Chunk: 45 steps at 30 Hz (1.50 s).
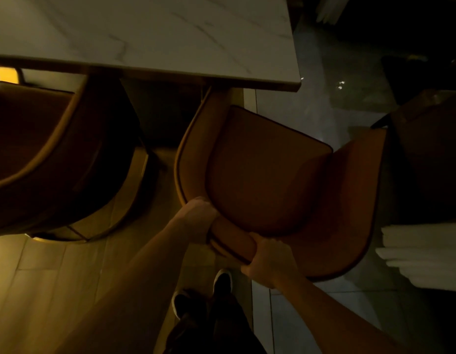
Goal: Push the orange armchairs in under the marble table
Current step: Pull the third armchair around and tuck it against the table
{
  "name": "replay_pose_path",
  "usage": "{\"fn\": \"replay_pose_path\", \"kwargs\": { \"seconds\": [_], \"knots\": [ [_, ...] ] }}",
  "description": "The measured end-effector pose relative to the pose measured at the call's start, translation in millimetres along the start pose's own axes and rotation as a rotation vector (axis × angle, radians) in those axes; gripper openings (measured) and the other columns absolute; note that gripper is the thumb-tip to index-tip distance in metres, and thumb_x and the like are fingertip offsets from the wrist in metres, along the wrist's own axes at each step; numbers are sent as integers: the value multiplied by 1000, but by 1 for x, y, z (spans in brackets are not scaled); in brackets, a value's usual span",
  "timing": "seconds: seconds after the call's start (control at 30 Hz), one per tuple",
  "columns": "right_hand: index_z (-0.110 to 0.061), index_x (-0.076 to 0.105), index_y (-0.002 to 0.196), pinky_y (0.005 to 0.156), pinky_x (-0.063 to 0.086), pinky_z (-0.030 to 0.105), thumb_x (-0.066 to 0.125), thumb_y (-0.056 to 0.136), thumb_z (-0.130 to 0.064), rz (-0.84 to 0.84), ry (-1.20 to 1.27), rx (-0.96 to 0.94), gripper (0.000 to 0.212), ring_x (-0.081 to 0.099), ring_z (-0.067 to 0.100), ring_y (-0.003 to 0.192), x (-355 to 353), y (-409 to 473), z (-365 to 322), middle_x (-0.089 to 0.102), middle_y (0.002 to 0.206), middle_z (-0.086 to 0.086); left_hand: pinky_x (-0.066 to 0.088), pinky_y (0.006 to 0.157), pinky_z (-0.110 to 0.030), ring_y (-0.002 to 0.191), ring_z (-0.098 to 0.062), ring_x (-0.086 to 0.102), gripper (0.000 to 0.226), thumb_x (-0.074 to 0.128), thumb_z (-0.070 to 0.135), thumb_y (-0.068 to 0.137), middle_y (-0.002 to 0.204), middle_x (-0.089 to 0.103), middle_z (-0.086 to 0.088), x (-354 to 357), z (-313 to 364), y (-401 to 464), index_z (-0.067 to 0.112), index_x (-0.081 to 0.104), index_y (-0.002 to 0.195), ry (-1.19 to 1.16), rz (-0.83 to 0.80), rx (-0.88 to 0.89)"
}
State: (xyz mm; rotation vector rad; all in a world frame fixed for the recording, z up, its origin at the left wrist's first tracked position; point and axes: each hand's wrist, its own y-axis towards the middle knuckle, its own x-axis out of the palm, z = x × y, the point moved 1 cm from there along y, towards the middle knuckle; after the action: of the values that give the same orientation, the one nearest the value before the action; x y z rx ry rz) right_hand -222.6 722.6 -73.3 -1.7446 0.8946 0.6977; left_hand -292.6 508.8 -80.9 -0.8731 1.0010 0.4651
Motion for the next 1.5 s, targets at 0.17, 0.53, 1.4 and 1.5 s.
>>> {"fn": "replay_pose_path", "kwargs": {
  "seconds": [0.17, 0.53, 1.4, 1.5],
  "knots": [
    [-35, 40, 135, 77, 51, 31, 57, 60, -71, -2, -18, -38, 85, 66, 18, 91, 5, -9, -1, 66, 110, -8, 37, 107, -41, 113, -21, 59, 55, 78, 53, 74, 117, 65, 1, 11, 7, -17, 25, 60, 119, -44, 27, -23],
    [-38, 43, 133, 68, 50, 27, 51, 54, -79, -14, -56, -109, 89, 68, 15, 84, 12, -31, -3, 68, 104, -9, 35, 107, -39, 112, -22, 59, 53, 76, 53, 76, 117, 66, 1, 30, 29, -56, 25, 62, 118, -165, 138, -36],
    [-36, 47, 131, 86, 53, 34, 71, 63, -43, -235, -269, -314, 72, 64, 15, 92, 14, -47, -9, 67, 110, -6, 38, 102, -33, 96, -15, 61, 43, 71, 60, 71, 98, 66, 7, 84, 72, -121, 27, 63, 97, -184, 29, -324],
    [-36, 46, 133, 91, 51, 34, 70, 63, -42, -247, -290, -345, 74, 62, 17, 100, 12, -46, -11, 65, 118, -6, 37, 104, -35, 99, -17, 61, 47, 69, 61, 73, 102, 65, 5, 88, 75, -126, 24, 61, 100, -193, 33, -335]
  ]
}}
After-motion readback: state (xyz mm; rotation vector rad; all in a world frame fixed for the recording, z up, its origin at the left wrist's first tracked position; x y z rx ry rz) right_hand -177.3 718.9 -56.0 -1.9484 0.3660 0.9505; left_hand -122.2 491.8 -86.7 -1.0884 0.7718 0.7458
